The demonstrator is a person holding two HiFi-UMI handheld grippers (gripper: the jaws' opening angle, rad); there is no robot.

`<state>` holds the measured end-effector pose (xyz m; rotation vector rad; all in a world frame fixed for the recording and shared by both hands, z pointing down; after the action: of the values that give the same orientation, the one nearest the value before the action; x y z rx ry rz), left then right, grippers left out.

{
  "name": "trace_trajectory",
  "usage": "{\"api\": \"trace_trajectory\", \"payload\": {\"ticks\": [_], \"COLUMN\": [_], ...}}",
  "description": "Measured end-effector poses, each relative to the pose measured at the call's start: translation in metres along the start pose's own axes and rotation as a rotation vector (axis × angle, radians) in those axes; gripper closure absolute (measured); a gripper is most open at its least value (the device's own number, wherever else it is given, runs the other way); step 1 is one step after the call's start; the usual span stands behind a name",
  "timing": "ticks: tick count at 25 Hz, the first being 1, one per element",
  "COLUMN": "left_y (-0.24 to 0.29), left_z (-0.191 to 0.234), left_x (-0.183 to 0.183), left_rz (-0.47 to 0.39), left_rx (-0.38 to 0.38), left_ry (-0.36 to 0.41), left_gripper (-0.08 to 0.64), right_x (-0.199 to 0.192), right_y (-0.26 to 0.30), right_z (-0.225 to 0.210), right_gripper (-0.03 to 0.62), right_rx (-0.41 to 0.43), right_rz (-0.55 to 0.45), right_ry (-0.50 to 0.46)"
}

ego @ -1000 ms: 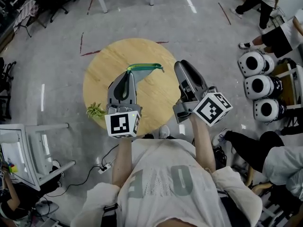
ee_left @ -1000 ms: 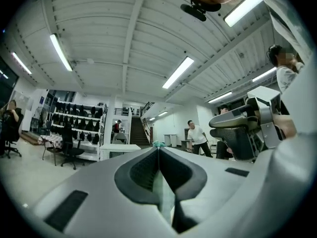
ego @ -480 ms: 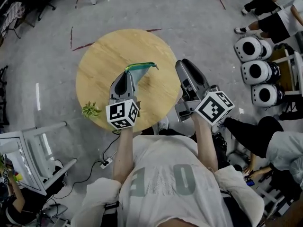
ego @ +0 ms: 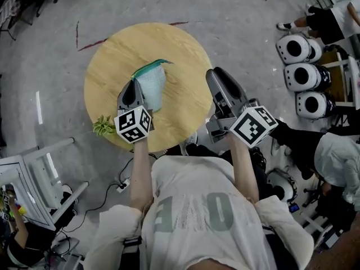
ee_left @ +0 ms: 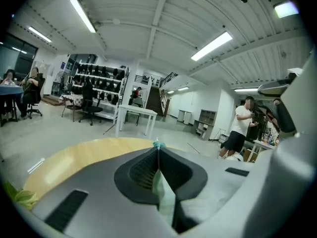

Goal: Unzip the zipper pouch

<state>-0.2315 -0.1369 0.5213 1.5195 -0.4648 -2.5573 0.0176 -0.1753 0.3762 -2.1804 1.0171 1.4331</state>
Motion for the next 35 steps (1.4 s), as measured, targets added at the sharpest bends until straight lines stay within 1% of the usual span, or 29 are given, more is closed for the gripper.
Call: {"api": "trace_trajectory", "payload": {"ticks": [4, 9, 14, 15, 17, 22, 25, 28, 31, 35], "left_y": [0.007, 0.014, 0.015, 0.015, 0.015, 0.009, 0.005, 0.005, 0.001, -0.020], "left_z": [0.031, 0.057, 0.069, 0.070, 0.070, 0.071, 0.068, 0.056, 0.036, 0.004], "left_x": [-0.008, -0.023, -0.032, -0.034, -0.037, -0.032, -0.021, 0.000, 0.038, 0.100], "left_rz": [0.029, 0.073, 0.110, 0.114, 0.119, 0.099, 0.069, 0.019, -0.064, -0.208], "left_rx": [0.062, 0.135, 0.177, 0.184, 0.193, 0.205, 0.205, 0.185, 0.146, 0.079], "left_ry": [-0.017, -0.064, -0.054, -0.055, -0.064, -0.067, -0.061, -0.041, 0.000, 0.066], "left_gripper": [0.528, 0.528, 0.523, 0.507, 0.440, 0.419, 0.414, 0.414, 0.414, 0.416], "right_x": [-0.008, -0.014, -0.018, -0.019, -0.021, -0.023, -0.021, -0.013, 0.000, 0.018], "right_y": [0.006, 0.009, 0.014, 0.015, 0.016, 0.018, 0.018, 0.015, 0.015, 0.017], "right_z": [0.005, 0.007, 0.012, 0.013, 0.013, 0.021, 0.022, 0.020, 0.025, 0.039], "right_gripper": [0.465, 0.465, 0.465, 0.465, 0.465, 0.465, 0.465, 0.465, 0.465, 0.465], "right_rx": [0.001, 0.010, 0.030, 0.035, 0.045, 0.065, 0.069, 0.070, 0.075, 0.057], "right_rz": [0.023, 0.053, 0.075, 0.078, 0.084, 0.088, 0.083, 0.068, 0.045, 0.003], "right_ry": [-0.007, -0.013, -0.017, -0.017, -0.018, -0.024, -0.035, -0.063, -0.119, -0.220]}}
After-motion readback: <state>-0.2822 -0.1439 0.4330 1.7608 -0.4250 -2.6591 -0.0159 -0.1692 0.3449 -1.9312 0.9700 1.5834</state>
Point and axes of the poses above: the fingertips, and each gripper's own axes: y forward along the fingers, z to its left, x out of its top, the point moved 3 cm from there along -y, backward along the fingers, and after that the axes turned 15 degrees about -y, right-handed, at the moved point
